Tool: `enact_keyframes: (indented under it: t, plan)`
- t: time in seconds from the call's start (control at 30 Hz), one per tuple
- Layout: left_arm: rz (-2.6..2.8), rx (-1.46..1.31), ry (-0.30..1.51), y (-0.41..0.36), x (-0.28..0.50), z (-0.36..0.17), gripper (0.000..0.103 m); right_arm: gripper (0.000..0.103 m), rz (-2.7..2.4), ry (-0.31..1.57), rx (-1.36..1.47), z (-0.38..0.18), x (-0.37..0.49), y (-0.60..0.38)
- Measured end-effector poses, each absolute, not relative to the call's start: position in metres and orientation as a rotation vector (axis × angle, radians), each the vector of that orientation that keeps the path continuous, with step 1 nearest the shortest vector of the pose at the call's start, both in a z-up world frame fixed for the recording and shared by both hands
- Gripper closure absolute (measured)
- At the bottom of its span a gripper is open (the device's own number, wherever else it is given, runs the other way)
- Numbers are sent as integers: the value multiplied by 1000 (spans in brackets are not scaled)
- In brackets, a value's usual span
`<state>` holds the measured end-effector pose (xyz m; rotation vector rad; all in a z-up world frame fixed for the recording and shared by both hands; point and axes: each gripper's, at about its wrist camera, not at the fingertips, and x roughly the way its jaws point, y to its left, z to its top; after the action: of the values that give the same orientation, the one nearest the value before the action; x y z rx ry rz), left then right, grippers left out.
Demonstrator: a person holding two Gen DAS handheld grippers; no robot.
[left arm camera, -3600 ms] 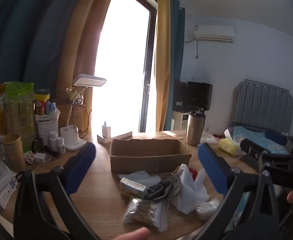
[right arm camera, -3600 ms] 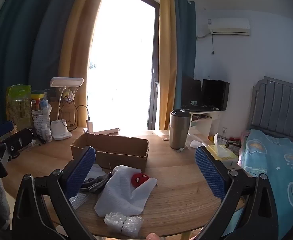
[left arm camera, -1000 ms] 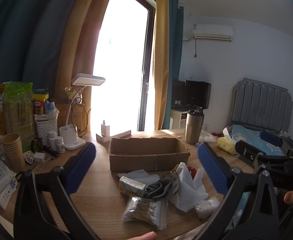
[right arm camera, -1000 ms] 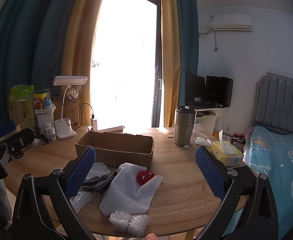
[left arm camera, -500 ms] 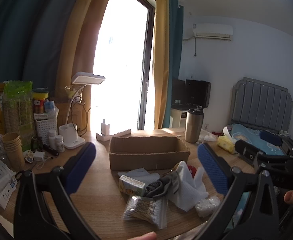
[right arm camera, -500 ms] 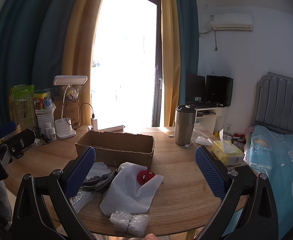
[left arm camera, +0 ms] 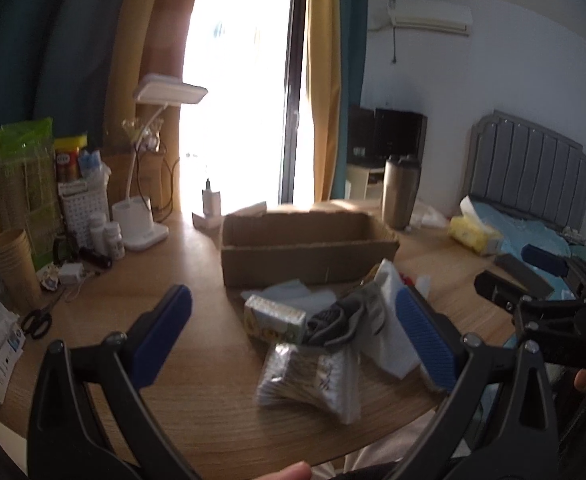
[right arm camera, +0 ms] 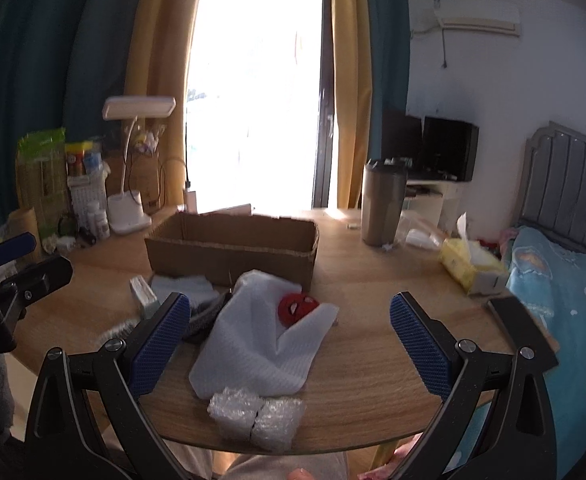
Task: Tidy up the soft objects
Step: 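Grasp the cotton swab bag with the left tool while the right grasps bubble wrap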
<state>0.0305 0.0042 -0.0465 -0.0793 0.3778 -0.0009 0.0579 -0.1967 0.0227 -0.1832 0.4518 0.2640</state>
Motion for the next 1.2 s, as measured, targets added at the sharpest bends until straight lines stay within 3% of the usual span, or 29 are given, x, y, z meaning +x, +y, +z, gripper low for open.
enact_keyframes:
  t: [0.73,0.9,0.97,1.0,1.07,1.2]
  plan:
    - [-70,-13,728,-18,97,-135,1,3,360,743,-167,-59,87,-200]
    - [-59,-6,728,-20,99,-139,2,17,382,773,-172,-66,88,-198]
    - [-64,-3,737,-20,100,-141,12,30,388,791,-163,-69,89,-199]
    - [-74,-5,746,-20,101,-143,23,35,389,797,-162,-70,89,-199]
    - [-86,-10,761,-19,101,-143,24,54,397,806,-165,-70,89,-199]
    - [-96,-11,754,-20,100,-141,35,59,405,798,-170,-68,88,-199]
